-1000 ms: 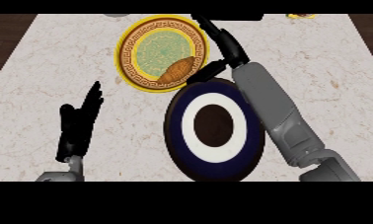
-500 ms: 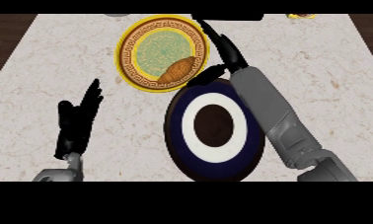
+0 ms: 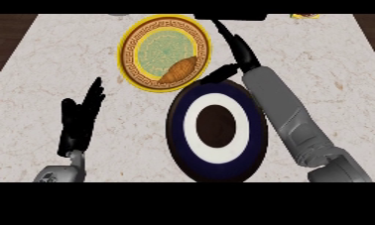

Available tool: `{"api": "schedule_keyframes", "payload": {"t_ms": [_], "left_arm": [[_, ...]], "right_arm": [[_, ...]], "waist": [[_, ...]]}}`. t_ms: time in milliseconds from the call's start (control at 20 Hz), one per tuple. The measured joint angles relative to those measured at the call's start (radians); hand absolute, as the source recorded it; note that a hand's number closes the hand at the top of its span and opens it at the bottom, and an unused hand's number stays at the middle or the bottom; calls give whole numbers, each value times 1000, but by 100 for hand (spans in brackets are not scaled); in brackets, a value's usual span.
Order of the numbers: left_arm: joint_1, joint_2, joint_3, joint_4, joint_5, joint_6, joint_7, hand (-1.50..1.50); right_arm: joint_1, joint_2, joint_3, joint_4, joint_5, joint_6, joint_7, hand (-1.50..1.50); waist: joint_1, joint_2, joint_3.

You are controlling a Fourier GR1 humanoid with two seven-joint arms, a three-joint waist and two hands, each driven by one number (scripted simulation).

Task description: Pick the croissant from the plate and place it in the plate

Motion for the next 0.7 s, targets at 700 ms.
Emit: {"api": "schedule_keyframes", "payload": {"t_ms": [700], "left_arm": [[-14,-17,3,35,-16,-3,-23,0]], "right_arm": [[34,-116,-57,42,3,19,-80,-150]], "waist": [[6,2,1]]}}
